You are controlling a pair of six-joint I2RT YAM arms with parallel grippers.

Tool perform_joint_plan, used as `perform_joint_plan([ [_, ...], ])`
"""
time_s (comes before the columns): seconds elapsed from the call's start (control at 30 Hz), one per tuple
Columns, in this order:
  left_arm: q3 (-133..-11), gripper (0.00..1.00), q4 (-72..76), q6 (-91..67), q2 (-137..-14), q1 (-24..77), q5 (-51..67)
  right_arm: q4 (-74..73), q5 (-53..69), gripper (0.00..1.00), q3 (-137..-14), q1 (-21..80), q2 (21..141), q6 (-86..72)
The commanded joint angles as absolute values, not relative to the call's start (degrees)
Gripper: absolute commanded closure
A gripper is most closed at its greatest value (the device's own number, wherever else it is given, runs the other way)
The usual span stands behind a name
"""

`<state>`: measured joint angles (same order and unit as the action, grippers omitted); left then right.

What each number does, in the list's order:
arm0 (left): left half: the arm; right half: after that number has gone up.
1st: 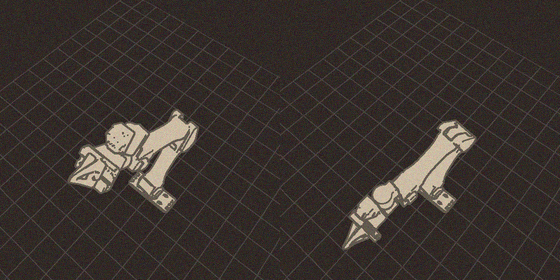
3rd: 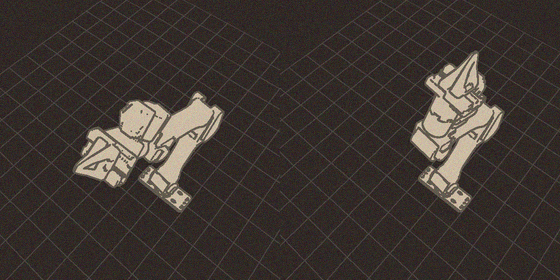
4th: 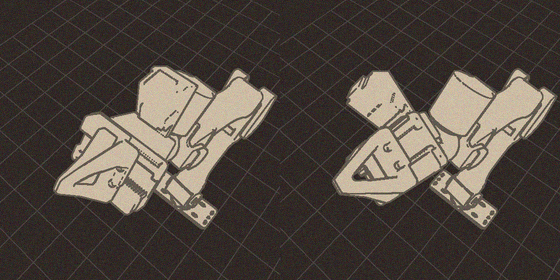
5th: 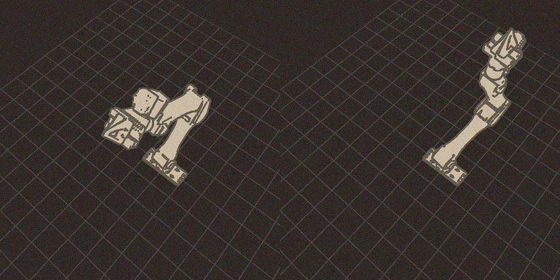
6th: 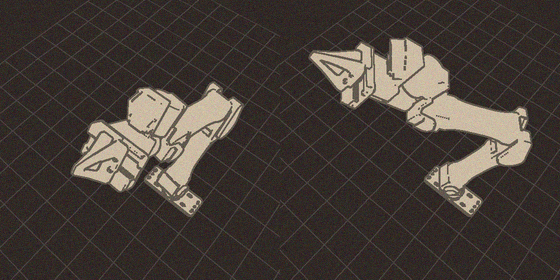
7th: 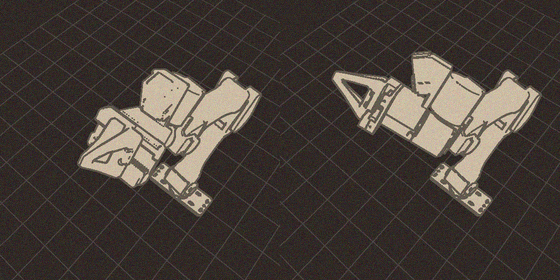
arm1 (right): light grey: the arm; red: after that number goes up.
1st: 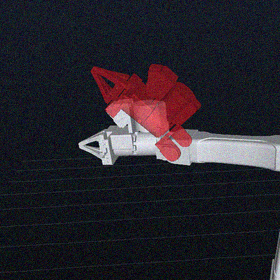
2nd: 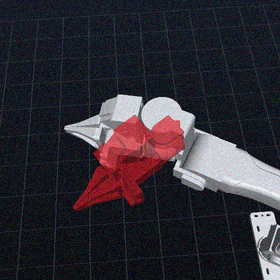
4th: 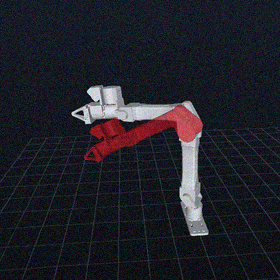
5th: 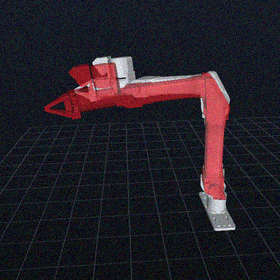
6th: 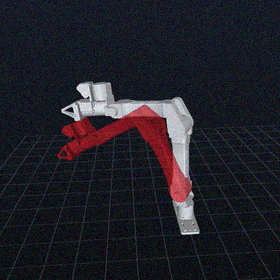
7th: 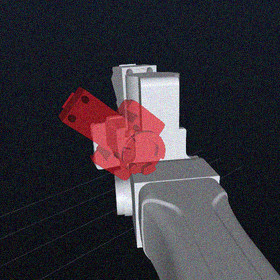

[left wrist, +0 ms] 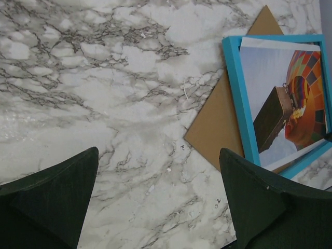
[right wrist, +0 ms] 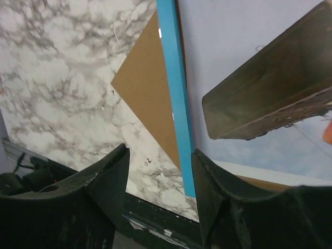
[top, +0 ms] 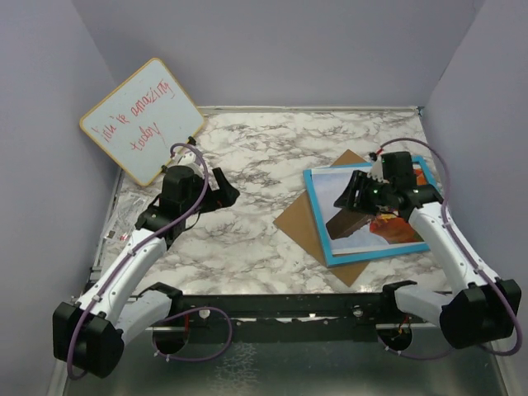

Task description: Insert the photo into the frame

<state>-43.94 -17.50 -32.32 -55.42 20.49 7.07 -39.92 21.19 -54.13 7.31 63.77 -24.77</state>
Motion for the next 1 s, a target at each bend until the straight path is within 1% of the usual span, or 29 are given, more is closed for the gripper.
perform_joint_plan([
  [0.0, -39.91, 0.01, -12.46, -36.66, -55.49, 20.82, 10.24, -36.81, 15.16, 0.41, -53.34, 15.82, 68.4, -27.15],
  [0.07, -38.01, 0.01, -10.05, -38.4, -55.87, 20.83, 10.25, -36.66, 10.56, 0.38, -53.99, 18.36, 71.7, -27.77],
  [0.17, -36.61, 0.01, -7.58, -40.42, -57.17, 20.83, 11.02, -35.64, 6.86, 0.38, -54.93, 20.03, 76.58, -27.42],
  [0.37, -36.12, 0.01, -6.08, -41.21, -59.4, 20.86, 10.74, -33.26, 6.43, 0.38, -58.0, 24.26, 86.36, -25.07],
  [0.53, -36.4, 0.01, -6.62, -40.75, -59.97, 20.92, 9.19, -33.23, 2.52, 0.39, -61.26, 27.56, 92.4, -25.82],
  [0.73, -36.93, 0.01, -7.31, -39.45, -61.53, 20.92, 8.66, -33.66, -3.6, 0.44, -62.98, 29.89, 96.16, -27.01],
  [0.97, -35.89, 0.01, -7.32, -39.15, -59.28, 20.92, 7.36, -34.64, -9.49, 0.45, -63.78, 31.91, 98.28, -27.31],
])
